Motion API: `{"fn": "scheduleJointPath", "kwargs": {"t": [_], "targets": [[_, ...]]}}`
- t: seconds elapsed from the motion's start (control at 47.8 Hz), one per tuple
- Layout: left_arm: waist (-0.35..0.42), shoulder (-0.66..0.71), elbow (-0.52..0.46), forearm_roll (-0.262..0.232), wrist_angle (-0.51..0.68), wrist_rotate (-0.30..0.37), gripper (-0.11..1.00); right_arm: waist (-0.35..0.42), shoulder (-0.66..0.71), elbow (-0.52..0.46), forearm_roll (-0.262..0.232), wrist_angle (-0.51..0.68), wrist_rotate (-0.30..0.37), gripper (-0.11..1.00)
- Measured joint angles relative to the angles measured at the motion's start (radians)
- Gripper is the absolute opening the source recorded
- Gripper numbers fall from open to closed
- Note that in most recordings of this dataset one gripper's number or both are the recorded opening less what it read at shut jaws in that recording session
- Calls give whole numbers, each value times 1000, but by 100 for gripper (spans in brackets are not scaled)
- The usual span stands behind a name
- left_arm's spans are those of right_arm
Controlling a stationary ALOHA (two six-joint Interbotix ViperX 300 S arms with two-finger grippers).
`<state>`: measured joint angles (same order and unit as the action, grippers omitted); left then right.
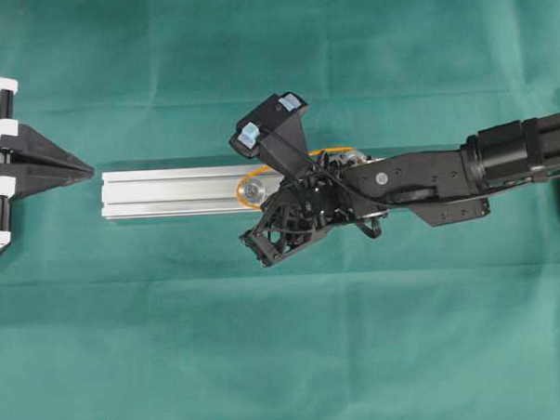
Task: Hook the rubber onto the shaft.
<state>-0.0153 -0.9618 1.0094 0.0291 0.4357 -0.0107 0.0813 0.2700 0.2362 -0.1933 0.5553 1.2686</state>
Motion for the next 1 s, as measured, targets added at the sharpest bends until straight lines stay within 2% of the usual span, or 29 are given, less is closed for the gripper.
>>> {"fn": "scheduleJointPath", "kwargs": {"t": [0.419, 1.005], "targets": [[0, 0, -2, 0, 0, 0, 0, 0, -18, 41, 0, 3, 3, 7], [0, 0, -2, 0, 0, 0, 0, 0, -21, 44, -2, 2, -3, 7]]}}
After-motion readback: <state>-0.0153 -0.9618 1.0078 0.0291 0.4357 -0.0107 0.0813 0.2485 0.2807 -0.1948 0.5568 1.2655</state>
